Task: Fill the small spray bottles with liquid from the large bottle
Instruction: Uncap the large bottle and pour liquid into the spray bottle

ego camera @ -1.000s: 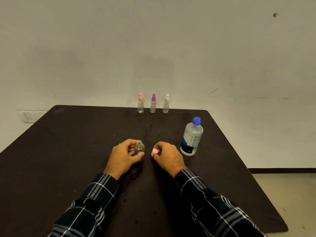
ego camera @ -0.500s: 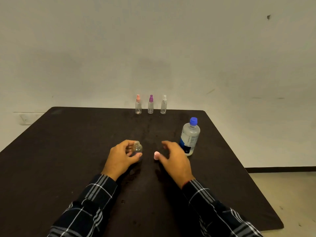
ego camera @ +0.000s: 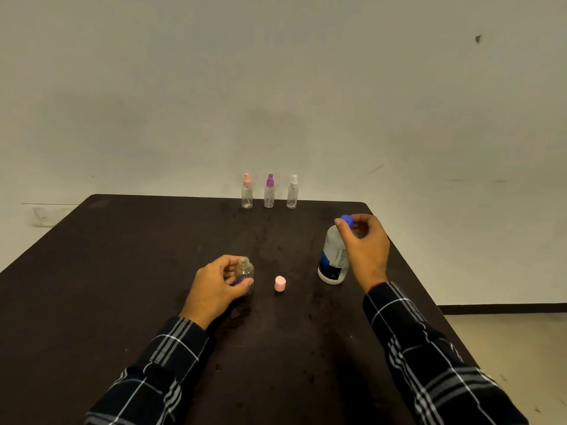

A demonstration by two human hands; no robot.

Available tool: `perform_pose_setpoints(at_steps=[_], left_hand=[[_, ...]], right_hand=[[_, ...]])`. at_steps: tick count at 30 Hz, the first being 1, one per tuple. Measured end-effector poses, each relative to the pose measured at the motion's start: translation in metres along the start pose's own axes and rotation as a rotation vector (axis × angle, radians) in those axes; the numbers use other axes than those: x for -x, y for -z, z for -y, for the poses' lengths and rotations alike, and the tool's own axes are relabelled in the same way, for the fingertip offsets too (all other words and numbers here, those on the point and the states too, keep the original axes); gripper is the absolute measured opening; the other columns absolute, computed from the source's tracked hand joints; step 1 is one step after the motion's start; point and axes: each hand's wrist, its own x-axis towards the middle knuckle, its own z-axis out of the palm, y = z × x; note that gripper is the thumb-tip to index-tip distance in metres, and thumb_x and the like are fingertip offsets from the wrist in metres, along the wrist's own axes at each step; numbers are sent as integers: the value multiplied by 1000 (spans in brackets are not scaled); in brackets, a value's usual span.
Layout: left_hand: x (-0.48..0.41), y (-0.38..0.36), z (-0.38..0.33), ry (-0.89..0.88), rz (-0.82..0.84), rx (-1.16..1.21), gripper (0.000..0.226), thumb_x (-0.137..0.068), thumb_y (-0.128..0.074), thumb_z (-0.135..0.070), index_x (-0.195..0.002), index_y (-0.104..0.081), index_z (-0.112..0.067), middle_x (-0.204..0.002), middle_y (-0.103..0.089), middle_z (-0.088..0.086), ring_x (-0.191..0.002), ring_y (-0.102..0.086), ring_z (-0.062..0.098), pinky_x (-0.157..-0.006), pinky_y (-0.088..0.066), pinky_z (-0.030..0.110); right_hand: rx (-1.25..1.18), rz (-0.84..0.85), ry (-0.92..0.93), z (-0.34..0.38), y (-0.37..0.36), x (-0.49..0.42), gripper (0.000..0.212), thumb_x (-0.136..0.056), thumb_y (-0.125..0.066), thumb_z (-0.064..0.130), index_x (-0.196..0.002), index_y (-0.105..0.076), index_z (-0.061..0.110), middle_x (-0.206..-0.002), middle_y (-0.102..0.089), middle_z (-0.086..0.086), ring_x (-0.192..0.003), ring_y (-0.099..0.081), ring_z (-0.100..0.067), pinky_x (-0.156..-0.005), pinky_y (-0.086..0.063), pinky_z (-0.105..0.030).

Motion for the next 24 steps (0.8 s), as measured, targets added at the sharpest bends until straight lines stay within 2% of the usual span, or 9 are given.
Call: perform_pose_setpoints(at_steps=[4,7,12,15,17,18,20,24], left_hand=[[0,1,-1,1,4,-5,46,-81,-85,-17,-119,-64,-31,-108,-67,-15,-97,-64,-1,-75,-47,2],[0,0,0,-2,1,-1,47,-80,-86,-17,-120,-65,-30,-108,-68,-14,-99,-66,1,-77,-49,4],[1,1,-1,-3,0,5,47,-79,-86,-16,-118,-64,-32,-107,-68,-15,-99,-66,1,-78,-49,4],[2,1,-4,-1,0,17,46,-79,-86,-14,-114,-63,-32,-105,-67,-16,-96,-65,-1,-75,-48,1],[3,1,-4,-2,-1,18,45,-79,-86,-13,-114,-63,-33,-104,-68,-16,-95,-65,-2,-75,-48,1],[3,1,-6,-2,2,16,45,-79,-86,-14,-114,-63,-33,-104,-67,-16,-94,-65,-2,-75,-48,1],[3,1,-6,-5,0,11,45,-80,-86,-15,-113,-62,-33,-103,-67,-17,-92,-64,-3,-73,-48,1],[4,1,-5,-22,-14,-1,44,-79,-86,-14,-114,-64,-31,-100,-66,-18,-90,-63,-4,-73,-46,-1]], right_hand=[[47,37,44,-4,-1,-3,12,-97,-64,29,-108,-62,24,-105,-65,8,-98,-61,-3,-89,-51,-22],[48,61,58,-8,-1,-3,15,-101,-58,28,-115,-61,27,-118,-61,2,-108,-59,-9,-96,-51,-27],[8,111,35,-8,3,-2,27,-104,-50,27,-129,-59,24,-125,-59,5,-115,-56,-7,-100,-49,-27],[-135,42,6,-2,6,-1,26,-103,-53,25,-128,-59,22,-123,-63,5,-111,-60,1,-92,-51,-17],[-160,-84,-7,3,10,0,25,-101,-59,23,-125,-62,16,-117,-65,5,-103,-61,5,-83,-48,-7],[-115,-157,-26,1,13,0,26,-99,-61,23,-124,-63,15,-115,-66,4,-101,-62,2,-82,-46,-6],[56,-225,-124,-12,22,1,28,-97,-64,25,-123,-65,14,-116,-68,-2,-105,-63,-12,-86,-46,-17],[518,-70,-418,-57,47,14,29,-95,-62,30,-122,-68,19,-117,-69,-10,-111,-61,-31,-96,-50,-43]])
